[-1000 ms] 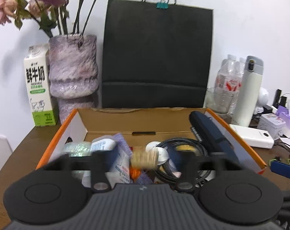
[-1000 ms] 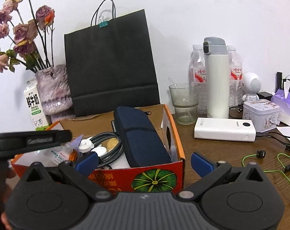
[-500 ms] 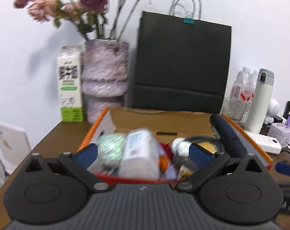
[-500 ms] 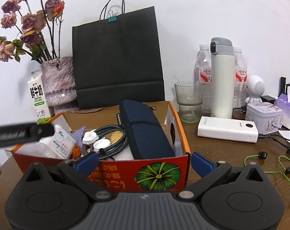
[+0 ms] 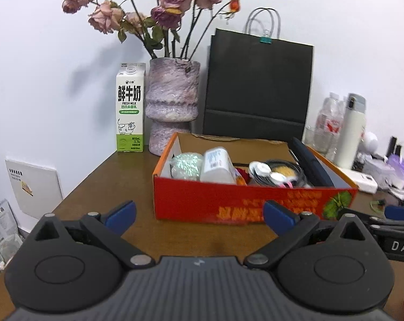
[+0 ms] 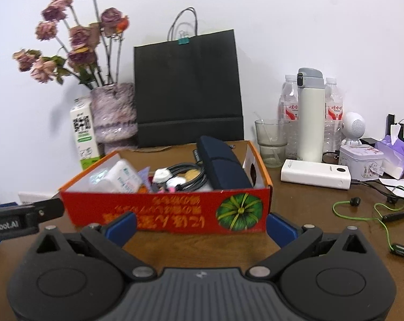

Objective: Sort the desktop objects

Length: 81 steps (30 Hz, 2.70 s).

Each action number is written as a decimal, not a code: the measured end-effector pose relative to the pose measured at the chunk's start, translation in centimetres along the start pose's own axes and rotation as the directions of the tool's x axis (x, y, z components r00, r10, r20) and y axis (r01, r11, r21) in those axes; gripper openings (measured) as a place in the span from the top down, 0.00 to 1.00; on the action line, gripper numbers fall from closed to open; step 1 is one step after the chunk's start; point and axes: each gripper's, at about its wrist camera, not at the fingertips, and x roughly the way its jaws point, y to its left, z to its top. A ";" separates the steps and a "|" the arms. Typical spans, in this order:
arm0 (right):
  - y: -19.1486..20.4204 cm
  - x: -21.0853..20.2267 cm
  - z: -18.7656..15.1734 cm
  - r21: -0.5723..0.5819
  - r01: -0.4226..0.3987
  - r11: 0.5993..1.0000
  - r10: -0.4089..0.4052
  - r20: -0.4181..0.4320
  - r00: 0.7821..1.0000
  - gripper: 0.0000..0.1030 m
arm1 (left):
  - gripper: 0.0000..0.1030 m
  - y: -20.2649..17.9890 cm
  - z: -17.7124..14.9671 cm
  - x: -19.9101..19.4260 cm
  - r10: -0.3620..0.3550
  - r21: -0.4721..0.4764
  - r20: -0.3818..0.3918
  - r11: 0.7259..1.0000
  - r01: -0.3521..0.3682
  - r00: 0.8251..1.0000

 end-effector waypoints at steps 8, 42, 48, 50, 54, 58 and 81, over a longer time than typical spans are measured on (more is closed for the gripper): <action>1.2 -4.3 -0.7 -0.011 0.000 1.000 0.000 -0.002 1.000 0.00 | 0.00 -0.3 -2.1 -3.4 -0.048 0.051 -0.007 0.998 0.048 0.999; 1.9 -5.9 -1.8 -0.012 -0.035 0.999 0.034 -0.032 0.999 0.00 | 0.00 -0.2 -3.1 -5.3 -0.042 0.028 0.011 0.999 0.042 0.999; 1.9 -5.9 -1.8 -0.010 -0.034 0.999 0.033 -0.031 0.999 0.00 | 0.00 -0.3 -3.1 -5.3 -0.037 0.035 0.018 0.999 0.036 0.999; 1.9 -5.9 -1.8 -0.009 -0.035 0.999 0.034 -0.031 0.999 0.00 | 0.00 -0.3 -3.1 -5.3 -0.038 0.034 0.019 0.999 0.038 0.999; 1.9 -5.8 -1.8 -0.011 -0.033 0.999 0.032 -0.033 0.999 0.00 | 0.00 -0.3 -3.1 -5.3 -0.037 0.034 0.014 0.999 0.037 0.999; 1.9 -5.8 -1.8 -0.010 -0.033 0.999 0.033 -0.033 0.999 0.00 | 0.00 -0.2 -3.2 -5.2 -0.039 0.030 0.010 0.999 0.038 0.999; 1.9 -5.8 -1.9 -0.014 -0.031 0.999 0.030 -0.034 0.999 0.00 | 0.00 -0.1 -3.0 -5.3 -0.033 0.032 0.010 0.999 0.033 0.999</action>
